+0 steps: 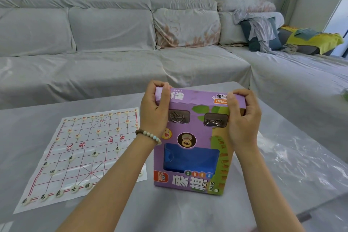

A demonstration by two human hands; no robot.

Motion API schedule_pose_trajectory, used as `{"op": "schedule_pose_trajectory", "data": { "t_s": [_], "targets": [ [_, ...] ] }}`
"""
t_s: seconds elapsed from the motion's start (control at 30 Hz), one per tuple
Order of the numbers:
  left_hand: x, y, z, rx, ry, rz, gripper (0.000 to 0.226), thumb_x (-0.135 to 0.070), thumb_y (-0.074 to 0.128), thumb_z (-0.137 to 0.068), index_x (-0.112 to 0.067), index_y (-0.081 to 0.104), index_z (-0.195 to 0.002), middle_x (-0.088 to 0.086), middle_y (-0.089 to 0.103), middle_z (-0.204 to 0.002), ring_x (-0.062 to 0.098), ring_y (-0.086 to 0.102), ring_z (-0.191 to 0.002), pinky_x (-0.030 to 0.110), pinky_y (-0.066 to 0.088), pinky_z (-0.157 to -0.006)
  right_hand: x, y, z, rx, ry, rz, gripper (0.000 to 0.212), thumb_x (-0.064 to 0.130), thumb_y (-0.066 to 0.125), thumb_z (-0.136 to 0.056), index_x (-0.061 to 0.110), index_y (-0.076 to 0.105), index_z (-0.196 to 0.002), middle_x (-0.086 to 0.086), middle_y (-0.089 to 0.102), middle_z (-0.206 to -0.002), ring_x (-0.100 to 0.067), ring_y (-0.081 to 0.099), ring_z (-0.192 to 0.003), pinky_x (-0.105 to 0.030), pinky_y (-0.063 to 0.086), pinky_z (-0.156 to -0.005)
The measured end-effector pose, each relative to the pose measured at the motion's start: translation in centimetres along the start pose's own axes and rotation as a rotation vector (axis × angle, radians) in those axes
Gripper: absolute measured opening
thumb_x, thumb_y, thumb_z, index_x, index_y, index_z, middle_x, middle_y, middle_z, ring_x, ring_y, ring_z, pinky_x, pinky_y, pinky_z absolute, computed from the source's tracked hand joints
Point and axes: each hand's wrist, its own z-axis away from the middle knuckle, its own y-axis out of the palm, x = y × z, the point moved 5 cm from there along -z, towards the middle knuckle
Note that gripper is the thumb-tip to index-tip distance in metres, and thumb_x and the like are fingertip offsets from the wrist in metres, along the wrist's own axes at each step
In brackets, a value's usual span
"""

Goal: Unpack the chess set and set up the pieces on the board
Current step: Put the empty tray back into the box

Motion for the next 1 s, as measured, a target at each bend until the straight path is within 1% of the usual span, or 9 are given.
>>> {"op": "schedule_pose_trajectory", "data": {
  "t_s": [0.13, 0.27, 0.37, 0.43, 0.57, 0.67, 0.87, 0.93, 1.0],
  "targets": [
    [0.3, -0.1, 0.0, -0.014, -0.016, 0.018, 0.009, -0.026, 0.049, -0.094, -0.022, 0.048, -0.086, -0.007, 0.058, -0.081, -0.004, 0.060, -0.072, 0.009, 0.044, -0.051, 0.3, 0.1, 0.1, -0.002, -0.005, -0.025, 0.003, 0.025, 0.055, -0.087, 0.028, 0.055, -0.085, 0.018, 0.061, -0.078, -0.012, 0.063, -0.074, -0.016, 0.049, -0.056],
    [0.4, -0.1, -0.1, -0.018, -0.015, 0.072, 0.009, -0.031, 0.045, -0.085, -0.024, 0.049, -0.082, -0.005, 0.058, -0.079, -0.003, 0.058, -0.070, 0.009, 0.042, -0.053, 0.5, 0.1, 0.2, 0.008, -0.014, -0.052, 0.014, 0.011, 0.054, -0.090, 0.023, 0.058, -0.084, 0.020, 0.065, -0.077, -0.003, 0.064, -0.073, -0.012, 0.048, -0.057],
    [0.7, 0.0, 0.0, -0.032, -0.009, 0.093, 0.007, -0.029, 0.045, -0.085, -0.024, 0.050, -0.083, -0.005, 0.058, -0.082, -0.002, 0.058, -0.075, 0.010, 0.045, -0.057, 0.4, 0.1, 0.2, 0.003, 0.004, -0.042, 0.011, 0.015, 0.055, -0.089, 0.023, 0.059, -0.083, 0.020, 0.066, -0.076, -0.004, 0.065, -0.074, -0.012, 0.049, -0.057],
    [0.7, 0.0, 0.0, -0.028, -0.017, 0.123, 0.006, -0.026, 0.044, -0.085, -0.024, 0.050, -0.084, -0.006, 0.058, -0.084, -0.004, 0.058, -0.077, 0.010, 0.045, -0.059, 0.2, 0.1, 0.2, -0.003, 0.027, -0.031, 0.014, 0.012, 0.055, -0.091, 0.022, 0.061, -0.082, 0.019, 0.066, -0.075, -0.004, 0.065, -0.073, -0.012, 0.049, -0.057],
    [1.0, 0.1, -0.4, 0.000, -0.071, 0.131, 0.011, -0.023, 0.043, -0.081, -0.024, 0.054, -0.080, -0.008, 0.058, -0.081, -0.003, 0.057, -0.076, 0.013, 0.046, -0.059, -0.5, 0.0, 0.3, -0.008, 0.092, -0.014, 0.015, 0.012, 0.052, -0.094, 0.009, 0.065, -0.086, 0.015, 0.068, -0.074, -0.005, 0.066, -0.072, -0.012, 0.047, -0.053],
    [1.0, 0.2, -0.6, 0.015, -0.087, 0.109, 0.013, -0.022, 0.042, -0.080, -0.022, 0.055, -0.075, -0.005, 0.058, -0.077, 0.000, 0.056, -0.072, 0.014, 0.045, -0.056, -0.9, -0.1, 0.3, 0.002, 0.118, -0.014, 0.019, 0.017, 0.051, -0.095, 0.006, 0.065, -0.088, 0.012, 0.069, -0.073, -0.007, 0.066, -0.069, -0.013, 0.047, -0.050],
    [1.3, 0.1, -0.7, 0.018, -0.121, 0.093, 0.020, -0.022, 0.040, -0.080, -0.021, 0.057, -0.071, 0.004, 0.062, -0.077, 0.013, 0.057, -0.076, 0.028, 0.046, -0.060, -0.9, -0.1, 0.4, 0.028, 0.127, -0.018, 0.024, 0.017, 0.050, -0.096, -0.001, 0.064, -0.089, 0.015, 0.069, -0.070, -0.003, 0.065, -0.065, -0.012, 0.046, -0.050],
    [1.3, 0.2, -0.7, 0.035, -0.165, 0.114, 0.021, -0.020, 0.041, -0.082, -0.020, 0.057, -0.070, 0.003, 0.060, -0.074, 0.011, 0.057, -0.071, 0.025, 0.045, -0.055, -0.8, -0.1, 0.3, 0.033, 0.132, -0.021, 0.024, 0.017, 0.049, -0.096, -0.001, 0.064, -0.089, 0.016, 0.069, -0.069, -0.003, 0.065, -0.064, -0.012, 0.046, -0.050],
    [1.3, 0.2, -0.9, 0.042, -0.225, 0.122, 0.027, -0.011, 0.041, -0.090, -0.018, 0.055, -0.068, 0.001, 0.056, -0.069, 0.005, 0.054, -0.061, 0.018, 0.040, -0.047, -0.9, -0.1, 0.3, 0.042, 0.135, -0.022, 0.025, 0.017, 0.049, -0.096, -0.002, 0.063, -0.088, 0.015, 0.068, -0.067, -0.003, 0.065, -0.062, -0.012, 0.046, -0.049]
  ]
}}
